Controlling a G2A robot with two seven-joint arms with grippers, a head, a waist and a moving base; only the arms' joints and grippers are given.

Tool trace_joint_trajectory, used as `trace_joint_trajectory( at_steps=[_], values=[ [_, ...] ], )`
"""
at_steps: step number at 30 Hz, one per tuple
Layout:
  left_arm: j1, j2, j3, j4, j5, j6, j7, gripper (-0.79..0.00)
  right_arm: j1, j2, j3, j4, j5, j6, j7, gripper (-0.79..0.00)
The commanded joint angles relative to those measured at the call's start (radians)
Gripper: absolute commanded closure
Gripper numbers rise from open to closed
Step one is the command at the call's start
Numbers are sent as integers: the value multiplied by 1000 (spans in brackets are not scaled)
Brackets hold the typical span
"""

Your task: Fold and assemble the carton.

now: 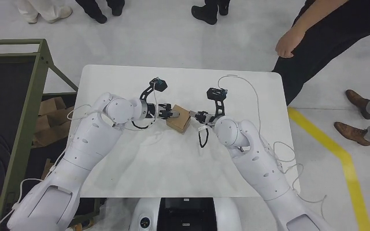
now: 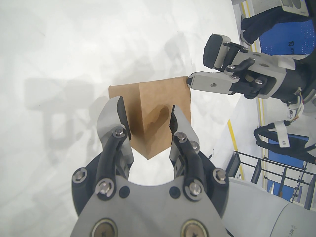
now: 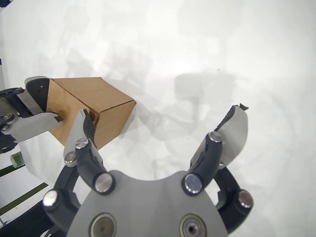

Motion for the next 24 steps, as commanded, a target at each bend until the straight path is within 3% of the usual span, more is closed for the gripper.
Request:
trace_joint_trajectory(
  at_steps=[1, 16, 24],
  values=[
    [0, 0, 0, 1, -1, 0, -1, -369, 0, -1, -3, 2, -8, 7, 2, -785],
    [-3, 0, 3, 3, 1, -2, -2, -369, -49, 4, 34, -73, -25, -8, -42, -785],
    [2, 3, -8, -7, 1, 1, 3, -379, -111, 25, 76, -176, -69, -159, -68, -785]
  ],
)
